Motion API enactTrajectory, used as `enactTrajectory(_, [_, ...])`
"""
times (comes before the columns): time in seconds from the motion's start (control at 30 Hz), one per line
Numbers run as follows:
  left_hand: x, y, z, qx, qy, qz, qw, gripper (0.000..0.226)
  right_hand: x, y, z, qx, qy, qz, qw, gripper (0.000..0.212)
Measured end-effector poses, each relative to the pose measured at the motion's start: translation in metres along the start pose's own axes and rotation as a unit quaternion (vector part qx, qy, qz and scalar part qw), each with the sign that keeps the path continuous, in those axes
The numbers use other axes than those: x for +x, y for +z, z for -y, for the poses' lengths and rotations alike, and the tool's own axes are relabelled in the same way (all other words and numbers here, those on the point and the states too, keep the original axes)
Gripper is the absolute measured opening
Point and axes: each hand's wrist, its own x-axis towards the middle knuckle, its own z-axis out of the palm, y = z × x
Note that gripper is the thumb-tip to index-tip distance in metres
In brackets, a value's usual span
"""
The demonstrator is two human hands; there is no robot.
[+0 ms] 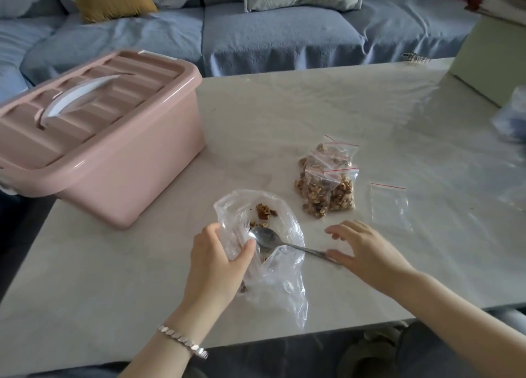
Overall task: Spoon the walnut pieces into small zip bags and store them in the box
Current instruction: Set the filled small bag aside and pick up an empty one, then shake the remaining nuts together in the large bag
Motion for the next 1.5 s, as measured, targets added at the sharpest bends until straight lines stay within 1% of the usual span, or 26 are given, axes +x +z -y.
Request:
enactTrajectory(0.03, [-0.001,0.000,-0.001,0.000,-0.022,0.004,1.000,0.077,-0.001,0.007,0.000,-0.005,0.001,0.029,1.000,0.040])
enactTrajectory(0.07, [0.000,-0.001,-0.002,-0.007,-0.049,0.011,0.999,0.082,0.000,0.011,0.002,-0.004,0.003,0.040,0.999,0.042])
enactTrajectory(0.13, [0.005,-0.004,-0.006,-0.046,-0.107,0.028,0.993,0.084,0.006,0.014,0.008,-0.006,0.006,0.044,0.999,0.038])
enactTrajectory(0.2, [0.013,-0.006,-0.008,-0.105,-0.146,0.034,0.983,0.079,0.013,0.014,0.012,-0.023,0.010,0.068,0.997,0.029])
enactTrajectory(0.27, [0.023,-0.006,-0.005,-0.147,-0.160,0.034,0.976,0.072,0.018,0.011,0.016,-0.047,0.030,0.113,0.992,0.023])
enactTrajectory(0.3, [0.027,-0.005,-0.003,-0.155,-0.161,0.038,0.974,0.064,0.020,0.009,0.019,-0.061,0.045,0.137,0.988,0.023])
enactTrajectory(0.37, [0.033,-0.003,0.002,-0.145,-0.142,0.053,0.978,0.034,0.021,0.009,0.023,-0.079,0.072,0.164,0.981,0.019])
enactTrajectory(0.4, [0.034,-0.002,0.003,-0.135,-0.126,0.056,0.981,0.024,0.021,0.009,0.024,-0.083,0.084,0.172,0.978,0.014])
enactTrajectory(0.47, [0.037,-0.003,0.005,-0.119,-0.095,0.048,0.987,0.026,0.019,0.009,0.027,-0.088,0.093,0.178,0.976,0.008])
enactTrajectory(0.57, [0.040,-0.011,0.004,-0.105,-0.043,-0.004,0.994,0.034,0.012,0.005,0.030,-0.056,0.091,0.159,0.981,0.007])
enactTrajectory(0.63, [0.043,-0.023,0.005,-0.104,-0.004,-0.032,0.994,0.025,0.006,0.000,0.032,-0.018,0.079,0.135,0.988,0.004])
enactTrajectory(0.73, [0.052,-0.037,0.011,-0.078,0.028,-0.064,0.995,0.006,0.002,-0.009,0.040,-0.010,0.052,0.080,0.995,0.006])
enactTrajectory(0.83, [0.037,-0.040,0.015,-0.085,-0.010,-0.102,0.991,0.040,0.010,-0.018,0.048,0.015,0.071,0.006,0.997,0.016])
enactTrajectory(0.87, [0.026,-0.039,0.015,-0.079,-0.028,-0.114,0.990,0.045,0.014,-0.021,0.050,0.036,0.092,-0.018,0.995,0.018])
enactTrajectory(0.9, [0.013,-0.038,0.014,-0.059,-0.047,-0.106,0.992,0.046,0.020,-0.024,0.052,0.058,0.113,-0.037,0.991,0.020])
enactTrajectory(0.93, [0.001,-0.036,0.014,-0.026,-0.067,-0.073,0.995,0.047,0.026,-0.025,0.053,0.078,0.130,-0.049,0.987,0.024])
enactTrajectory(0.97, [-0.009,-0.033,0.013,0.008,-0.089,-0.020,0.996,0.050,0.033,-0.025,0.054,0.092,0.140,-0.049,0.985,0.032])
enactTrajectory(1.03, [-0.021,-0.027,0.013,0.052,-0.122,0.083,0.988,0.059,0.049,-0.022,0.058,0.104,0.155,-0.025,0.982,0.054])
enactTrajectory(1.1, [-0.028,-0.021,0.014,0.077,-0.130,0.139,0.979,0.064,0.063,-0.013,0.064,0.099,0.165,0.002,0.981,0.068])
enactTrajectory(1.13, [-0.030,-0.017,0.015,0.090,-0.123,0.152,0.977,0.066,0.069,-0.008,0.067,0.104,0.173,0.016,0.979,0.070])
enactTrajectory(1.17, [-0.033,-0.013,0.016,0.099,-0.107,0.157,0.977,0.070,0.073,-0.004,0.070,0.112,0.182,0.027,0.977,0.068])
enactTrajectory(1.2, [-0.035,-0.009,0.017,0.105,-0.085,0.150,0.979,0.073,0.078,0.001,0.072,0.122,0.188,0.037,0.974,0.061])
enactTrajectory(1.27, [-0.035,-0.002,0.019,0.100,-0.033,0.115,0.988,0.080,0.082,0.008,0.074,0.144,0.184,0.040,0.972,0.034])
enactTrajectory(1.3, [-0.034,0.000,0.020,0.081,-0.016,0.102,0.991,0.082,0.083,0.009,0.073,0.156,0.181,0.029,0.971,0.025])
enactTrajectory(1.43, [-0.022,-0.012,0.015,-0.013,0.000,0.077,0.997,0.071,0.075,0.000,0.068,0.191,0.197,-0.022,0.961,0.025])
enactTrajectory(1.5, [-0.009,-0.028,0.008,-0.033,0.016,0.011,0.999,0.068,0.069,-0.017,0.065,0.183,0.200,-0.059,0.961,0.022])
